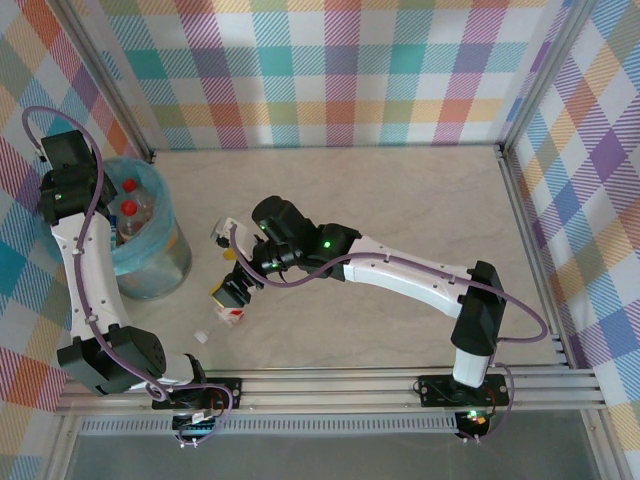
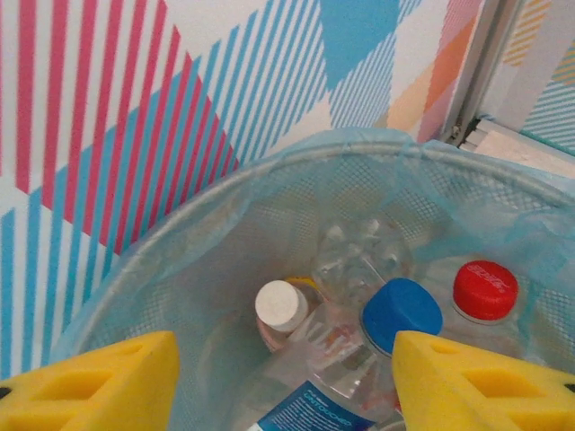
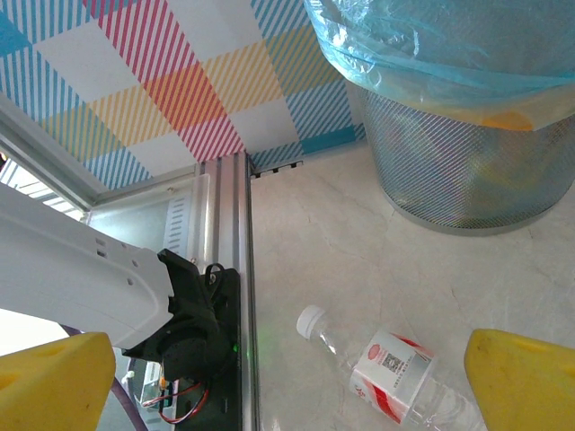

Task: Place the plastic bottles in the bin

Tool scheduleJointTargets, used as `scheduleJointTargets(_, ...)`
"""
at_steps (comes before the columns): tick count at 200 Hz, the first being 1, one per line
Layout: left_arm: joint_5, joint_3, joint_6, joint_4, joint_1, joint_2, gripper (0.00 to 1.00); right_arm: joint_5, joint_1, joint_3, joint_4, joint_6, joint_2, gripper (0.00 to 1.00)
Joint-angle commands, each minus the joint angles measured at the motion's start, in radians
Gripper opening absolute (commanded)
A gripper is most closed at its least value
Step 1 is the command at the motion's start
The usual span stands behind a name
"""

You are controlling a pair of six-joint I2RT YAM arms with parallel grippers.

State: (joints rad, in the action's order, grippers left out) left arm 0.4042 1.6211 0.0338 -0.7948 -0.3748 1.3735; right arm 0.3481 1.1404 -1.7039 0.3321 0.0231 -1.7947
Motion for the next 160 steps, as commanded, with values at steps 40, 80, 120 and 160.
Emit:
scheduleJointTargets(40, -0.054, 0.038, -0.039, -0.056, 0.080, -0.063, 0.66, 0.017, 0.008, 0.019, 0.097, -0.306, -0.011, 1.00)
scheduleJointTargets(80, -0.192, -0.025, -0.131, -0.054, 0.236, -0.208, 0.67, -0.026, 0.002, 0.080, 0.099, -0.618, -0.029, 1.00)
scheduleJointTargets(120, -0.432, -0.163, -0.264, -0.010, 0.362, -0.353, 0.67, -0.061, -0.009, 0.071, 0.090, -0.785, -0.114, 1.00)
scheduleJointTargets(160, -0.586, -0.344, -0.386, 0.035, 0.381, -0.488, 0.69, -0.097, -0.011, -0.022, 0.136, -0.859, -0.253, 1.00)
